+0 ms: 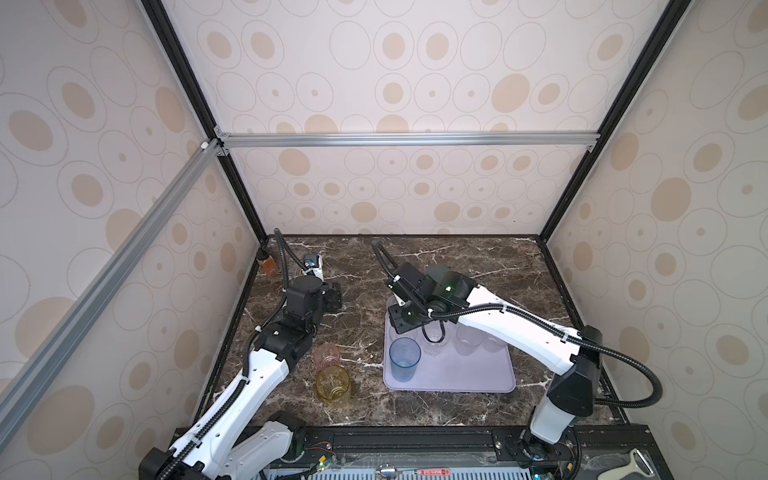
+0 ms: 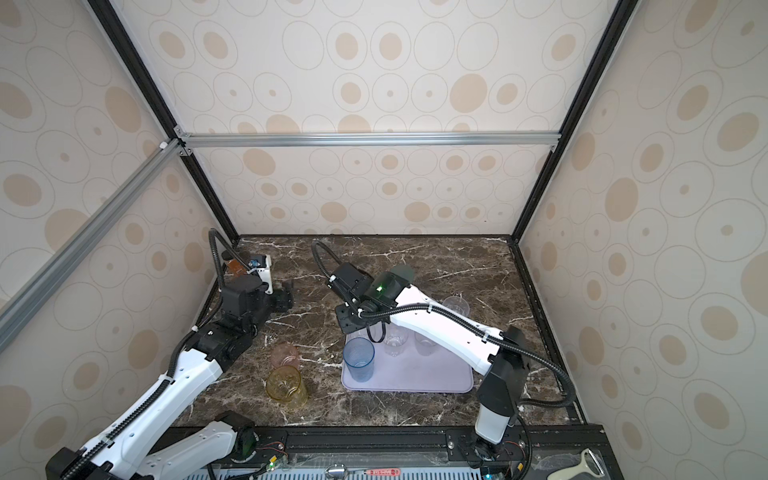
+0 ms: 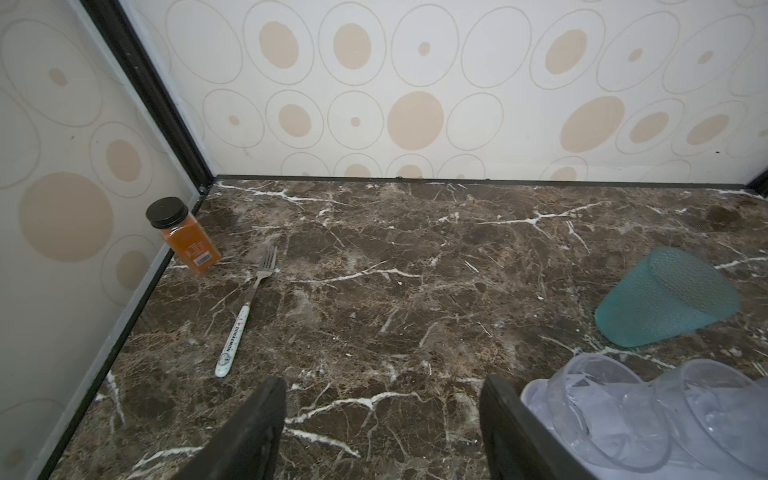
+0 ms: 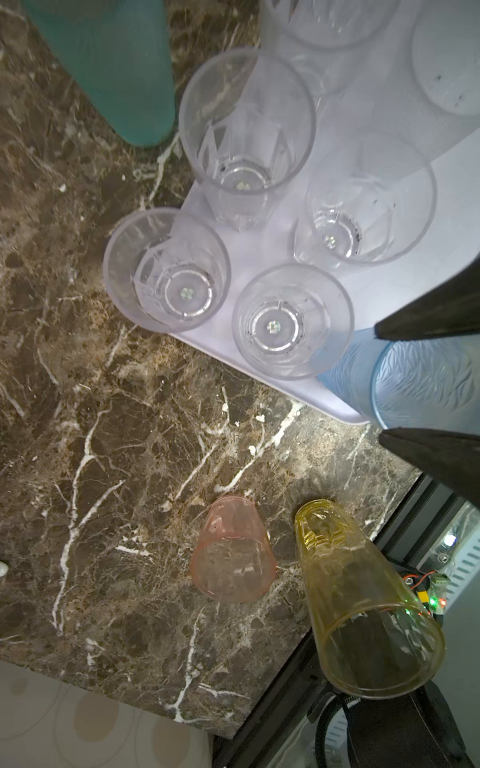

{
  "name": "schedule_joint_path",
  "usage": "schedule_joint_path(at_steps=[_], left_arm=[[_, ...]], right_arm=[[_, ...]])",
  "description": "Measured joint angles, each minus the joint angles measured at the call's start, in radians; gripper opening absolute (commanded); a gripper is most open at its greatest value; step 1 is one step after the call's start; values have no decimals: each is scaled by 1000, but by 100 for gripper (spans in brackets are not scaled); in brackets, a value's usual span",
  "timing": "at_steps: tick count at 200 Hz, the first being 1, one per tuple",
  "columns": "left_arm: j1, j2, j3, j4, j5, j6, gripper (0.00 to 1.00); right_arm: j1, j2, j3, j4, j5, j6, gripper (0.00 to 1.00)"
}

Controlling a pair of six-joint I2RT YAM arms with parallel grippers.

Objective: Place the glasses into the tray
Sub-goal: 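Open the right gripper and move it to the yellow glass beside the tray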

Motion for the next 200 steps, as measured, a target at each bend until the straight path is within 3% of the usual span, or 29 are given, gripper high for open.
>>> schedule_joint_path(at_steps=[59,110,200], left_arm=[[184,-9,-53,-45,51,-14,73],[367,-9,-105,-50,163,-57,73],[402,-10,-115,-44,243,-72,72]], right_arm=[[117,171,181,-7,-76,-17,38],[189,304,325,-52,-122,-43,38],[238,442,435,-106,-186,-72,36]])
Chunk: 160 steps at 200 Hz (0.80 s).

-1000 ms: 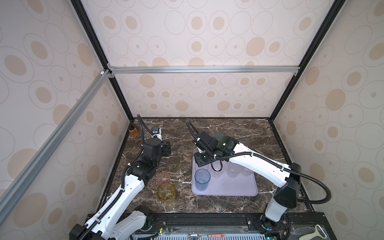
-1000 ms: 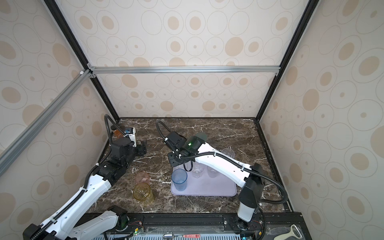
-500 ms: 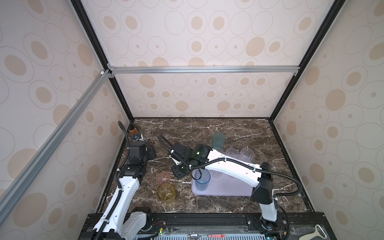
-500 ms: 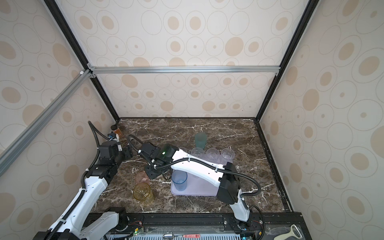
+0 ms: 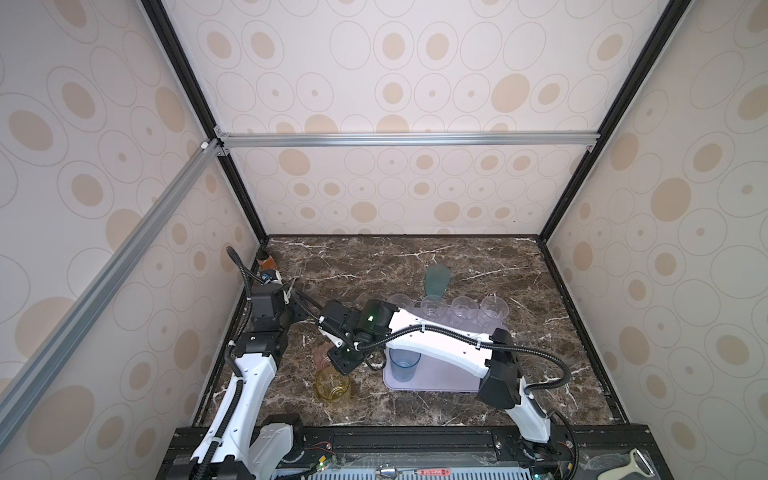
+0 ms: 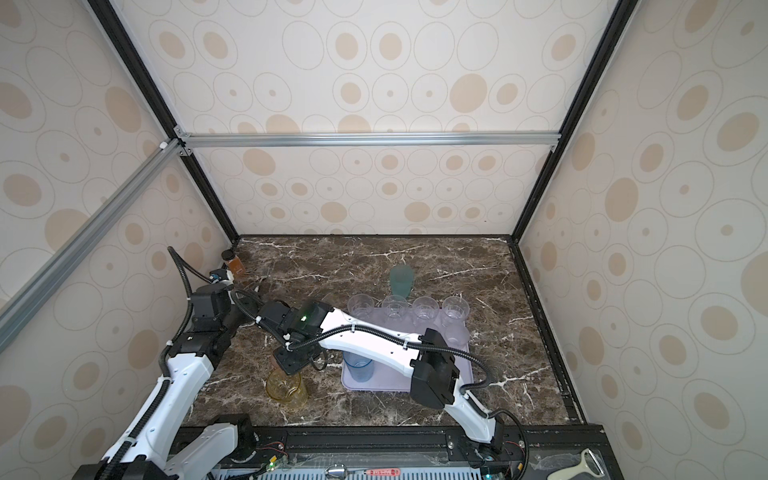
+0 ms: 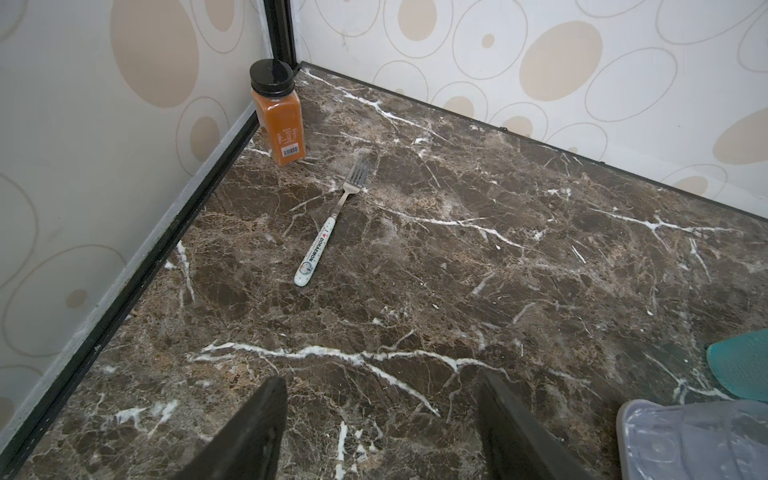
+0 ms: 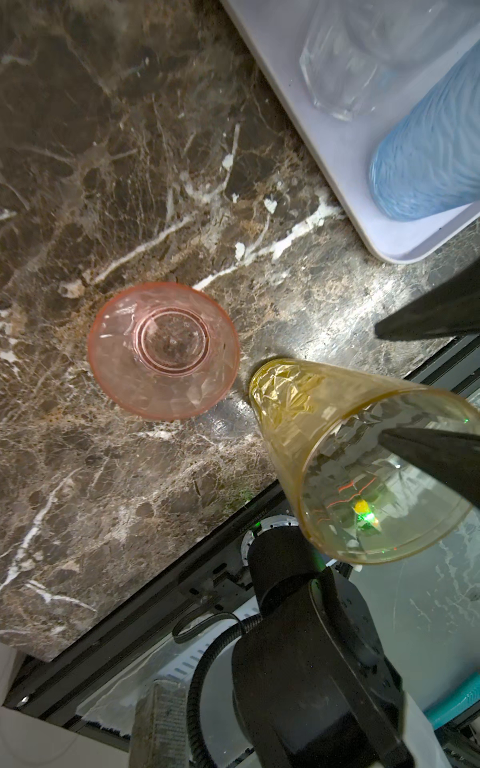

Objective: Place the glasses into the tray
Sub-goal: 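Open the right gripper and move it to the yellow glass beside the tray, then grasp the yellow glass with the right gripper and lift it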

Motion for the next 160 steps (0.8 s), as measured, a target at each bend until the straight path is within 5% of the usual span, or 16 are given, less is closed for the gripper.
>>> schedule_joint_path(at_steps=[89,160], left_arm=[[0,0,-1,3,25,-9,73],[0,-12,3,0,30,-8,73]], right_arm=[[8,61,15,-34,55,-39,7],[4,61,137,-142,174,-110,2]])
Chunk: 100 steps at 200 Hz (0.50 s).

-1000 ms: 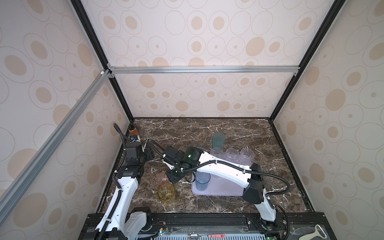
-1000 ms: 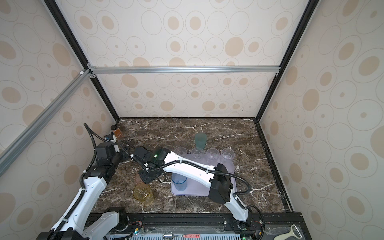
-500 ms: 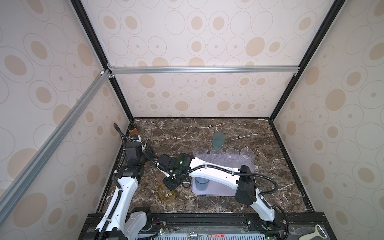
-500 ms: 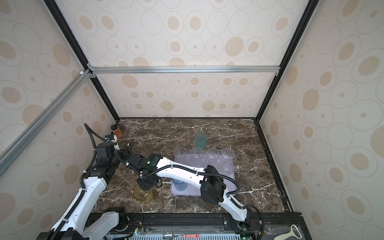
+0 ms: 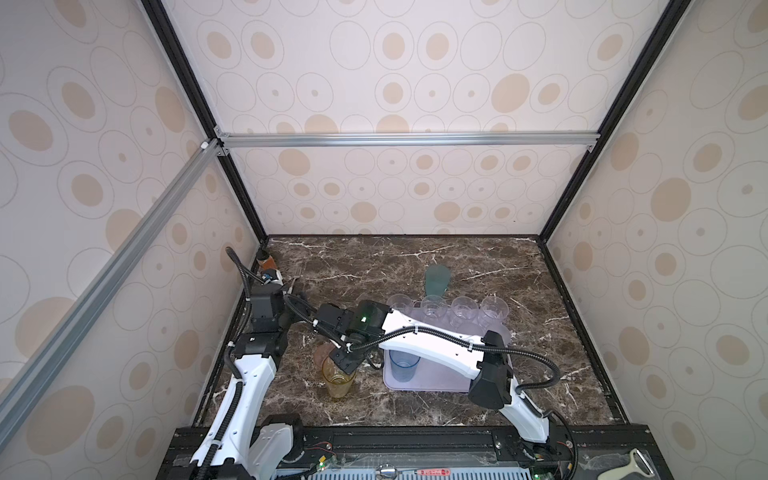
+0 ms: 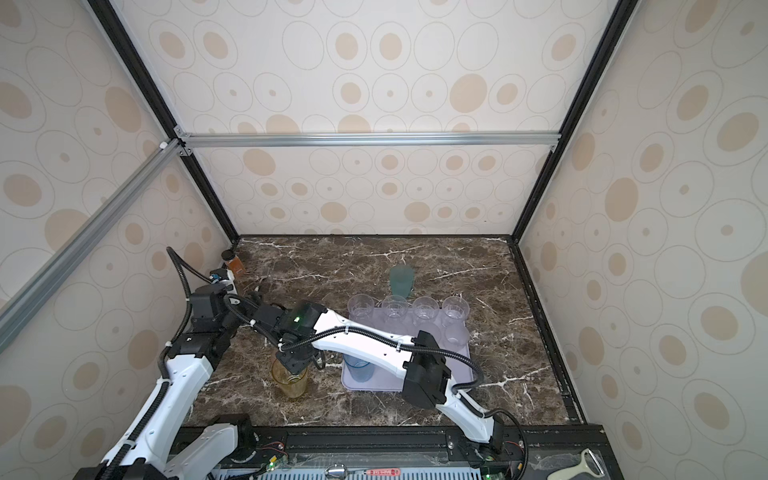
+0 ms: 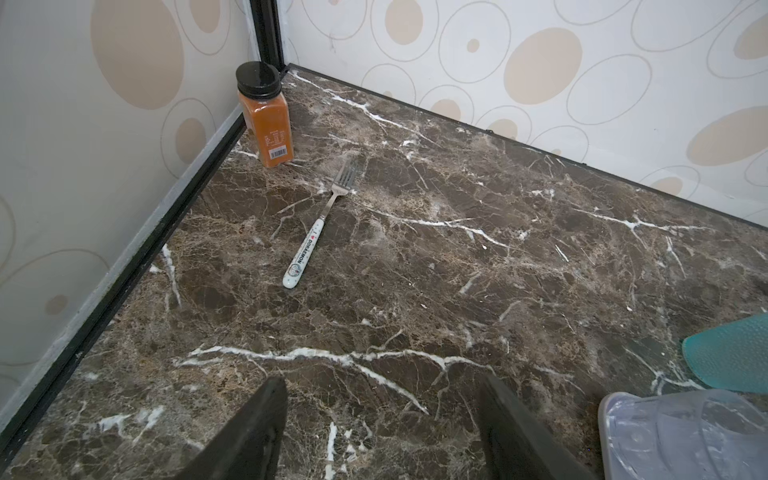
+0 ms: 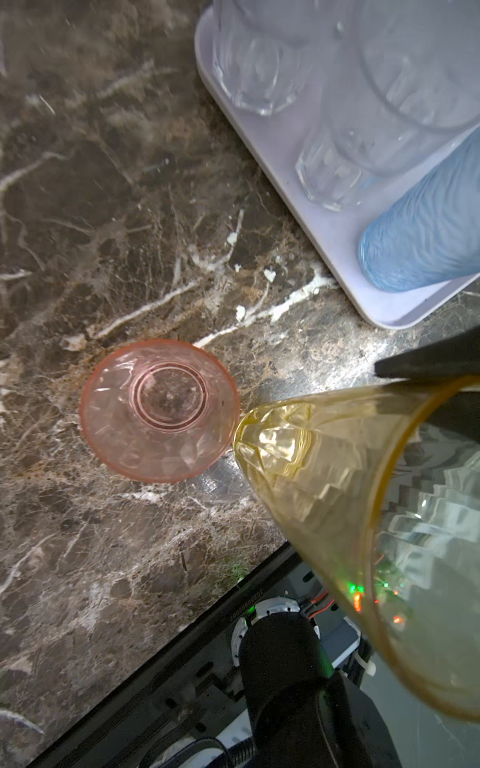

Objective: Place the glasses into the tray
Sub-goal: 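Grasp the yellow glass with the right gripper and lift it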

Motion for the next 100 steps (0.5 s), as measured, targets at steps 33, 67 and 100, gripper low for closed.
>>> schedule_joint_path(at_steps=[33,67,100], left_arm=[[0,-22,19,-4,8,1,72],[-24,-34,65,-4,17,1,72],[-99,-28,98,-6,16,1,72]], right_arm=[[-31,0,60,-37,41,-31,1],[-95,-5,74,-48,92,-46,1],[-159,-37,74,-47,137,-47,0]])
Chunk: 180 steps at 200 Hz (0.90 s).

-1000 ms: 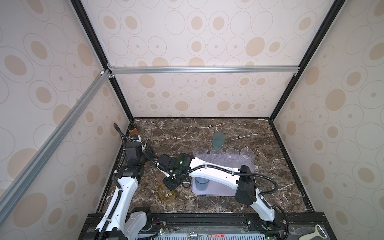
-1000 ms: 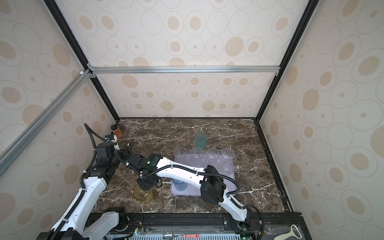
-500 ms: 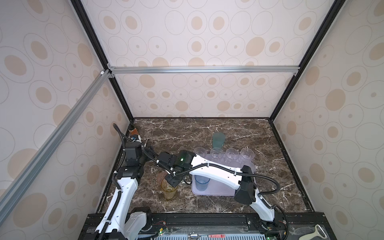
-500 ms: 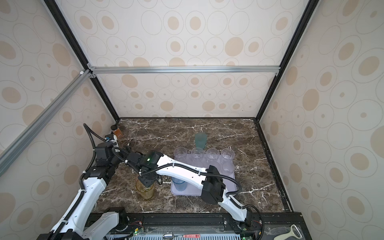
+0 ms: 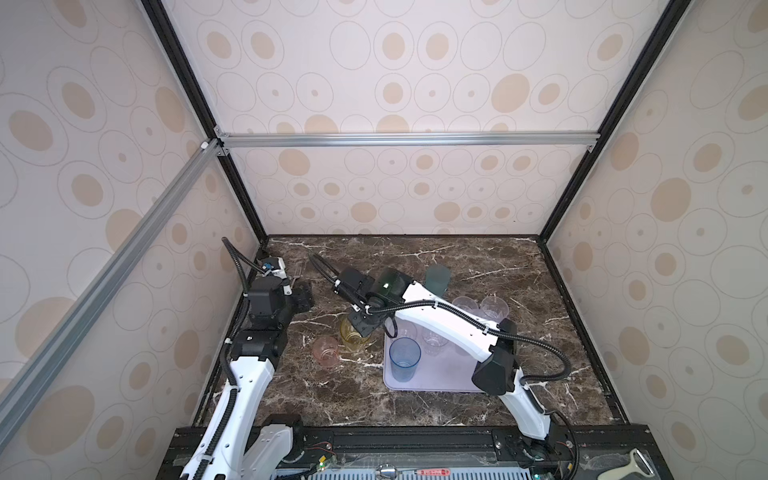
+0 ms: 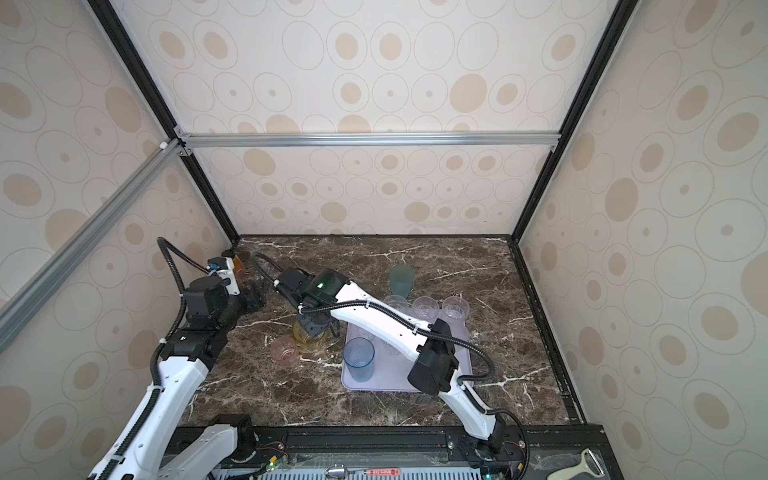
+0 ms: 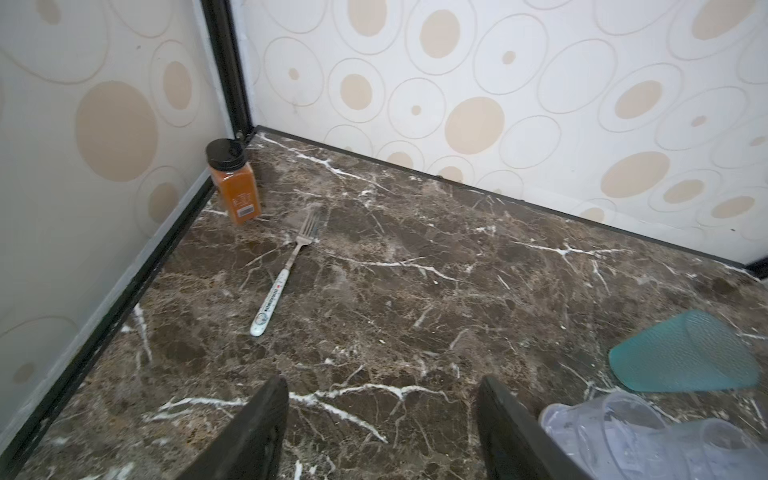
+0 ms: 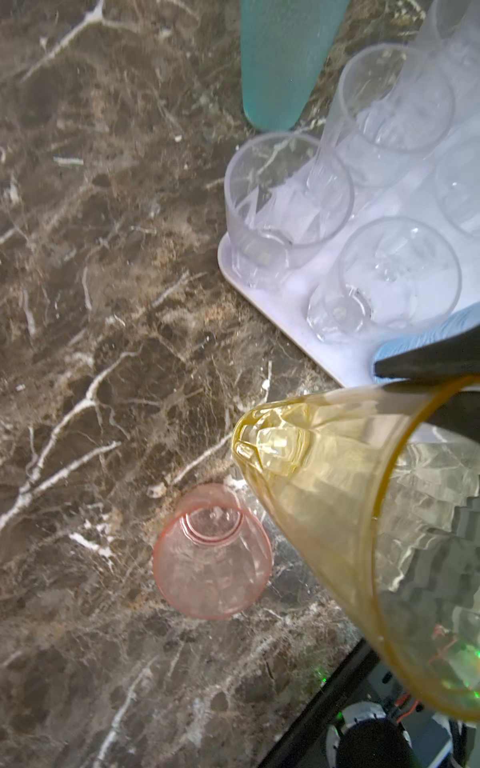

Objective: Place the glasses into the tray
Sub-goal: 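Grasp the yellow glass with the right gripper and lift it, then carry the yellow glass over the tray and lower it beside the blue glass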

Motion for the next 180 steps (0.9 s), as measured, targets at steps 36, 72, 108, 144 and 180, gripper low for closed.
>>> schedule_joint_path(at_steps=[36,72,108,144,180], left_arm=[[-100,10,23,0,-18,-3,71],[-240,23,33,16,-51,-6,71],[-414,54,39,58,-98,-6,71],[-579,130,88,72,-173,4,72],[-671,173,100,82,-219,13,72]], right_arm=[[-58,-77,-2,5,33,0,0],[-106,-168,-19,3,66,-3,0],[-158,-278,-108,-10,114,-20,0],[-184,-365,-185,-68,167,-34,0],[-183,-489,-318,-111,166,-16,0]])
